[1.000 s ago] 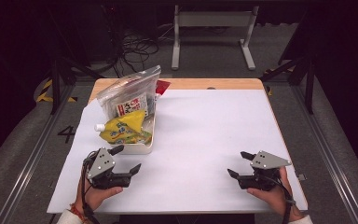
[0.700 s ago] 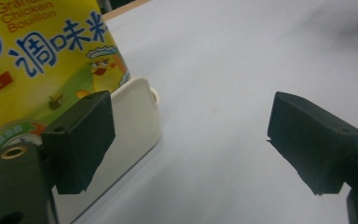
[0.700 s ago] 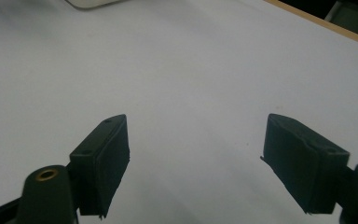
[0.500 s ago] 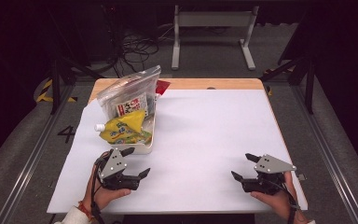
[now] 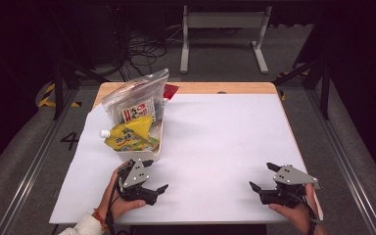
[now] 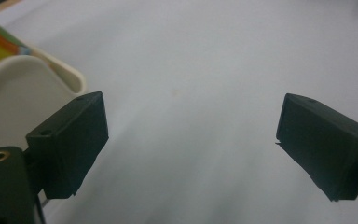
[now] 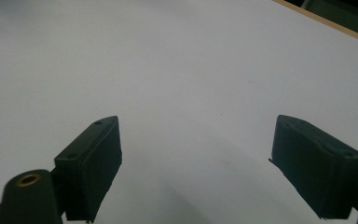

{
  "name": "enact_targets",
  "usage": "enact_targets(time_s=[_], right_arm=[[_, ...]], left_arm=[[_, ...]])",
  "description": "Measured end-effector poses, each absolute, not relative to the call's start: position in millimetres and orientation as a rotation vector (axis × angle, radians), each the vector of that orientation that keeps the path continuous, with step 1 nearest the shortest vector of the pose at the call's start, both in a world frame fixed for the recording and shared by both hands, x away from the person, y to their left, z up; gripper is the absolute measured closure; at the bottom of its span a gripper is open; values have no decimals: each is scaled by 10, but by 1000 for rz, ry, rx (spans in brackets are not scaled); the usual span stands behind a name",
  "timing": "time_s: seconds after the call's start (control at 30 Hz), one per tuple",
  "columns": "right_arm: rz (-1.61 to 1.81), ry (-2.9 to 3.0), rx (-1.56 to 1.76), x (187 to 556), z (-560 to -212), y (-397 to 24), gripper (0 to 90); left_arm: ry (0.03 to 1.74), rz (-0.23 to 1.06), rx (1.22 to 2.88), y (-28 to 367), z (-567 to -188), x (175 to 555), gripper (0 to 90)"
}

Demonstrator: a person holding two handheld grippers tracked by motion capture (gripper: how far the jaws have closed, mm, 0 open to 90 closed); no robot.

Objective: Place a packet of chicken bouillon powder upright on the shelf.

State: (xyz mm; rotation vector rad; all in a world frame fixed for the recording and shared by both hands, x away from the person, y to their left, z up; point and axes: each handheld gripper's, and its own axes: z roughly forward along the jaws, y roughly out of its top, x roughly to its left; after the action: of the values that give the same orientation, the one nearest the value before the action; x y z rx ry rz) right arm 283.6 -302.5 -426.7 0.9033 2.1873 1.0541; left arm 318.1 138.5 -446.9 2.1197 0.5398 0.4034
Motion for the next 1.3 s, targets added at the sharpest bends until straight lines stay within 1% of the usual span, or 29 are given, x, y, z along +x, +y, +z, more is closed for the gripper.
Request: enact_targets(time_s=[0.17,0.37,0.73,1.3], right_arm=[[1046,2184,920,2812,-4327,-3105,126],[995,2179,920,2741,-4380,-3142,125],[1025,2154,958,2701,-4384,-3203,124],[986,2130,941,2700,-4355,-3165,126]], left_arm=[[508,386,2167,1257,-4545,3202,87],[484,365,2217,1155,-4615,3205,75],[522,327,2184,1171,-4602,3252,67],[503,358,2186,1241,-4544,3228,66]])
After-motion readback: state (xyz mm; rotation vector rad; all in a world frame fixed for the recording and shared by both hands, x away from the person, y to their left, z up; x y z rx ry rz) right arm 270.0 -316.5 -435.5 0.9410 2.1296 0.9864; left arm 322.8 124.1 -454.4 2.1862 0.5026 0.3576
